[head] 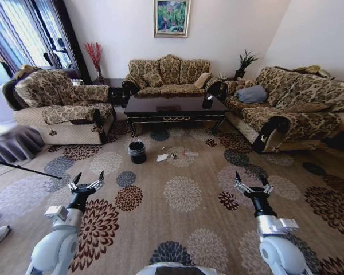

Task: Move to the front of the table and pick up the trash from the floor, then place it into the trash bin.

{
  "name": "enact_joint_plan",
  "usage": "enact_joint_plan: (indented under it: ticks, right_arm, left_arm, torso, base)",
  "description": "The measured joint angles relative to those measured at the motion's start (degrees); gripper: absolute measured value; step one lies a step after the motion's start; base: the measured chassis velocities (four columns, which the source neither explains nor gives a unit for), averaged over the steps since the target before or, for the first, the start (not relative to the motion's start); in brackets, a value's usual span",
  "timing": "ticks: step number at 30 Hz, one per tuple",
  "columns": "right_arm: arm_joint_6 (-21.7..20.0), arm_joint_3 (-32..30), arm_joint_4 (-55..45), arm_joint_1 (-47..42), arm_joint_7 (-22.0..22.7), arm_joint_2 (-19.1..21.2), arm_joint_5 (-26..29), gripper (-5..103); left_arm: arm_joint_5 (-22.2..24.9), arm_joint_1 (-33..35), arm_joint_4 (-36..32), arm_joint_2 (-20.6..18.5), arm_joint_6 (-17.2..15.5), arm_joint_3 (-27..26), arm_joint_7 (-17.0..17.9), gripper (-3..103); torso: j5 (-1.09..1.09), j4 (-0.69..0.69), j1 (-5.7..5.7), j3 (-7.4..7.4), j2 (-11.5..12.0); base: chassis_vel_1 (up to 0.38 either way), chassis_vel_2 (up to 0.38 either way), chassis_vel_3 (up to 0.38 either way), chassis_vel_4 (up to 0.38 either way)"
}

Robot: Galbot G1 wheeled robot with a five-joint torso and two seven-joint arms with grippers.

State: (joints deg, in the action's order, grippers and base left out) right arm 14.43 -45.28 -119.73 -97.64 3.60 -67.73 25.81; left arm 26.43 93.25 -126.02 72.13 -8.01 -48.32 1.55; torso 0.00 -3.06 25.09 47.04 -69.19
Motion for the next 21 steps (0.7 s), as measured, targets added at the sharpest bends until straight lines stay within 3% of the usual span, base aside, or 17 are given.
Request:
enact_joint_plan:
  ticks: [21]
  right_arm:
    - [-1.05,0.28,0.53,1.11,1.8,0.44,-0.07,100]
  left_arm:
    - [-0.08,-0.19,-0.57,0.58,0.39,-0.38,-0.29,100]
  torso:
    - [0.0,0.0,0.0,0.0,0.0]
  base:
    - [0.0,0.0,0.0,0.0]
